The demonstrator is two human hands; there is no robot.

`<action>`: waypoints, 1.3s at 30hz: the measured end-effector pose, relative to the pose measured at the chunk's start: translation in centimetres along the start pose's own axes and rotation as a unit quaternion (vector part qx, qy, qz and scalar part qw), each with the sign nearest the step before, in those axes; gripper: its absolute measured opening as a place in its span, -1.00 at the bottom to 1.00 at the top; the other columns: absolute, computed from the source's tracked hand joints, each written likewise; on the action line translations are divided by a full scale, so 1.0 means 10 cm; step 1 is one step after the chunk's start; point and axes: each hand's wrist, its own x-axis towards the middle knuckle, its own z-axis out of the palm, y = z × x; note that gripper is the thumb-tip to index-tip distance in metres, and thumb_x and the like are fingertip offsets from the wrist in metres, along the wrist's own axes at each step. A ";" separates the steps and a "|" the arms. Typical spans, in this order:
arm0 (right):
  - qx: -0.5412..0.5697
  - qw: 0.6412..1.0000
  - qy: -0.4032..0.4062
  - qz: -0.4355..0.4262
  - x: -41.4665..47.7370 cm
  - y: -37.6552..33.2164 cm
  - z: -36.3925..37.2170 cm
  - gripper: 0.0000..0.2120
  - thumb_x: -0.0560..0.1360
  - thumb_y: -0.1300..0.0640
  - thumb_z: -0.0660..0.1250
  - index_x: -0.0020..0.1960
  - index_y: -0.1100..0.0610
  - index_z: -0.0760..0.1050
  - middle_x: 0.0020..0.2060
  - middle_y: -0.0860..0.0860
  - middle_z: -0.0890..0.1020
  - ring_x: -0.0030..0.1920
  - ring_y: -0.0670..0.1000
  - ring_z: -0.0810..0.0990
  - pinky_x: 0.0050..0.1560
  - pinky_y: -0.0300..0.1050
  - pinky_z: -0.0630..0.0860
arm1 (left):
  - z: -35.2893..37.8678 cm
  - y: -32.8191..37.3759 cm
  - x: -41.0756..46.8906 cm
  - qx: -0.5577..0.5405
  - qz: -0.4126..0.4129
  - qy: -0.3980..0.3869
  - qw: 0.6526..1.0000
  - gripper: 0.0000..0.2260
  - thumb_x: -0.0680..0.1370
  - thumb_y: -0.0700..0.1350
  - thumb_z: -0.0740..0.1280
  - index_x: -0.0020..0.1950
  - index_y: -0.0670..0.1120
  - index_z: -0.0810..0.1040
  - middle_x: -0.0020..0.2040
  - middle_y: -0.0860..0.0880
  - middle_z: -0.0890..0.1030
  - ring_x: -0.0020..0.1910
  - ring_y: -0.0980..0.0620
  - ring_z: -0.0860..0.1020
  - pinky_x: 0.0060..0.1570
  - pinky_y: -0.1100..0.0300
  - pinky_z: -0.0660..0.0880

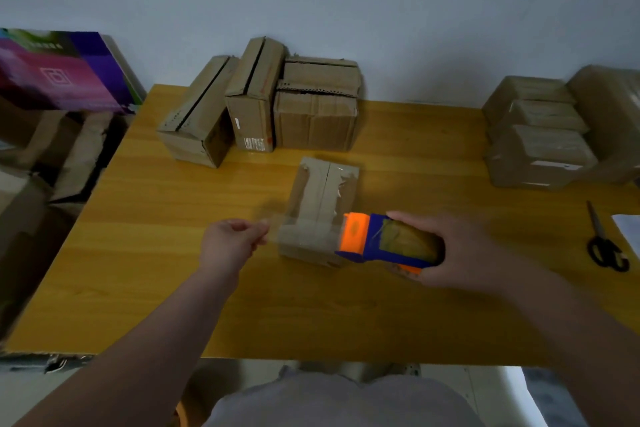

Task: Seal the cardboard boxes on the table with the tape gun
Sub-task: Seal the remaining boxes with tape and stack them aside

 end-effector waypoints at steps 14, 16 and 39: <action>-0.074 0.997 -0.023 0.015 0.12 0.13 0.15 -0.15 0.31 0.03 0.50 0.31 -0.54 0.07 0.17 -0.07 0.41 0.12 -0.10 0.42 0.08 -0.15 0.48 | 0.22 -0.30 0.02 0.084 0.046 0.102 0.990 -0.68 0.55 0.02 0.36 -0.34 -0.12 0.57 -0.36 -0.08 0.57 -0.43 -0.05 0.43 -0.41 0.13 0.35; -0.092 0.995 -0.034 0.026 0.13 0.11 0.16 -0.13 0.33 0.04 0.49 0.36 -0.49 0.05 0.12 -0.06 0.40 0.07 -0.10 0.41 0.06 -0.14 0.48 | 0.23 -0.35 0.05 0.111 0.051 0.107 0.987 -0.68 0.56 0.04 0.34 -0.30 -0.13 0.59 -0.37 -0.04 0.57 -0.45 0.01 0.43 -0.43 0.21 0.28; -0.139 0.988 0.006 0.063 0.14 0.05 0.29 -0.17 0.41 -0.10 0.47 0.50 -0.32 0.03 0.08 -0.02 0.37 0.08 -0.06 0.40 0.05 -0.11 0.48 | 0.34 -0.12 -0.12 0.016 0.055 -0.053 0.997 -0.62 0.61 -0.15 0.19 0.44 -0.08 0.40 0.37 -0.06 0.45 0.27 -0.02 0.43 0.25 0.08 0.37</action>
